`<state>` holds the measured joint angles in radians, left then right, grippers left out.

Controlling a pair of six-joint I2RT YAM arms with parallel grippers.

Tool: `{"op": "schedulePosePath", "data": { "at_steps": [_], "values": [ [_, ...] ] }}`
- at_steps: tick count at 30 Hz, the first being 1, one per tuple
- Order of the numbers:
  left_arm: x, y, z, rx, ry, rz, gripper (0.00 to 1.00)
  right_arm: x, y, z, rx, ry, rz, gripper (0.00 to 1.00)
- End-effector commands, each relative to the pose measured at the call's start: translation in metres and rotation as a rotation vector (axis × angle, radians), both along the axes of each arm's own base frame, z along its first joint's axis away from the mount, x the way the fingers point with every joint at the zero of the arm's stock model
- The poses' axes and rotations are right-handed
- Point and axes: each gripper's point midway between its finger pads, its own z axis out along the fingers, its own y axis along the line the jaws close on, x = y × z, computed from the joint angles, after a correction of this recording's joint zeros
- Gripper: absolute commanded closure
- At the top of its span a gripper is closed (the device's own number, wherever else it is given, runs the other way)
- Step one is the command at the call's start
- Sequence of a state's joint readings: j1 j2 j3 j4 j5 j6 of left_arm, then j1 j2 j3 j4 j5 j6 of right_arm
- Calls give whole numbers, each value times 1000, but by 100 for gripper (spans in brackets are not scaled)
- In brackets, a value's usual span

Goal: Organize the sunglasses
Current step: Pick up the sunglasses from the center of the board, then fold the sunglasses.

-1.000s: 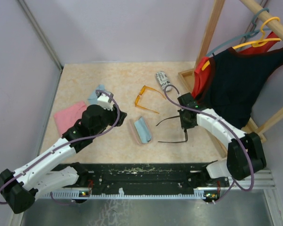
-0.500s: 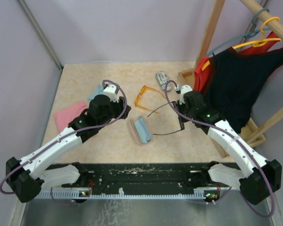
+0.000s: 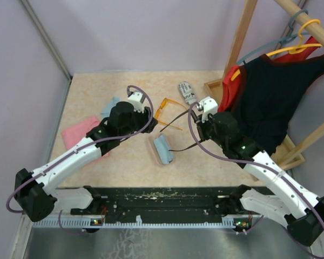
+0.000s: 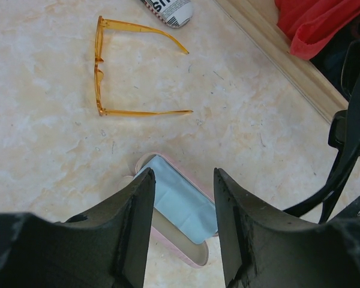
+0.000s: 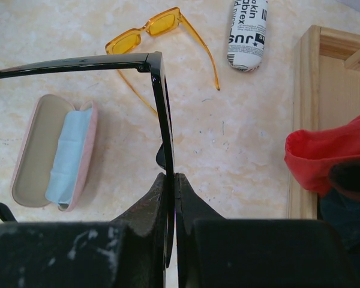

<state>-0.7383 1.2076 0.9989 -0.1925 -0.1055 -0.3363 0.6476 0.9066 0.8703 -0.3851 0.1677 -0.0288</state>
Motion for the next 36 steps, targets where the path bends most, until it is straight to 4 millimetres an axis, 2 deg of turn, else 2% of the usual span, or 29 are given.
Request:
{"op": "schedulePosePath", "data": {
  "at_steps": [1, 8, 15, 27, 36],
  "values": [
    [1, -12, 20, -49, -23, -22, 50, 7, 9, 18, 15, -65, 14, 100],
    [5, -17, 13, -18, -23, -11, 51, 7, 21, 14, 6, -52, 33, 100],
    [3, -34, 12, 12, -32, -17, 52, 8, 38, 10, -31, -37, 36, 100],
    [-1, -51, -7, 81, -19, -15, 53, 17, 40, 12, -3, -13, -47, 100],
    [-3, -69, -16, 99, -6, -30, 54, 19, 55, 15, 75, 7, -52, 100]
  ]
}}
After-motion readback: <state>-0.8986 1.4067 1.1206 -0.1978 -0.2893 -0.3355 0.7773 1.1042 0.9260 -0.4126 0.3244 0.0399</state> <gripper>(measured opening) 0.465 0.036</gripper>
